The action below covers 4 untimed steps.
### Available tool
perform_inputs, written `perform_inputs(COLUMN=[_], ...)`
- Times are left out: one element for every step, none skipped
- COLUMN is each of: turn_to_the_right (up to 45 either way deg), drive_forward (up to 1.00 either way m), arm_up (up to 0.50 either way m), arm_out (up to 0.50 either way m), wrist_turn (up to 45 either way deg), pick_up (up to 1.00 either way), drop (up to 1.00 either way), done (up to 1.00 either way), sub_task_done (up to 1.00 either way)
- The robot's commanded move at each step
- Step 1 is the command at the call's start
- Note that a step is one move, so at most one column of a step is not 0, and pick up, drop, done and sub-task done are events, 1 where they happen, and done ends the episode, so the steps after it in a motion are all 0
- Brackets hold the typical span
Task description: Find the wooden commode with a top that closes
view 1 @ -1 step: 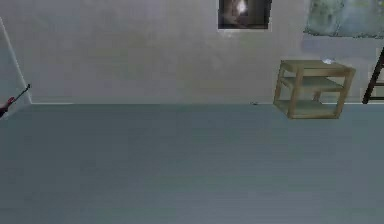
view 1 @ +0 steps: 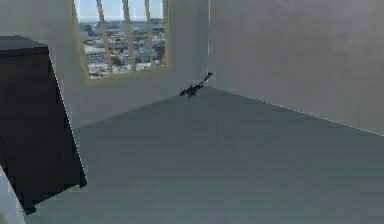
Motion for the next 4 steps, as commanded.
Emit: perform_inputs(turn_to_the_right=[-45.0, -45.0, -33.0, 0.0], drive_forward=[0.0, 0.0, 0.0, 1.0], arm_up=[0.0, 0.0, 0.0, 0.0], arm_out=[0.0, 0.0, 0.0, 0.0], wrist_turn=[0.0, 0.0, 0.0, 0.0], pick_up=[0.0, 0.0, 0.0, 0.0], drop=[0.0, 0.0, 0.0, 0.0], done=[0.0, 0.0, 0.0, 0.0], sub_task_done=[0.0, 0.0, 0.0, 0.0])
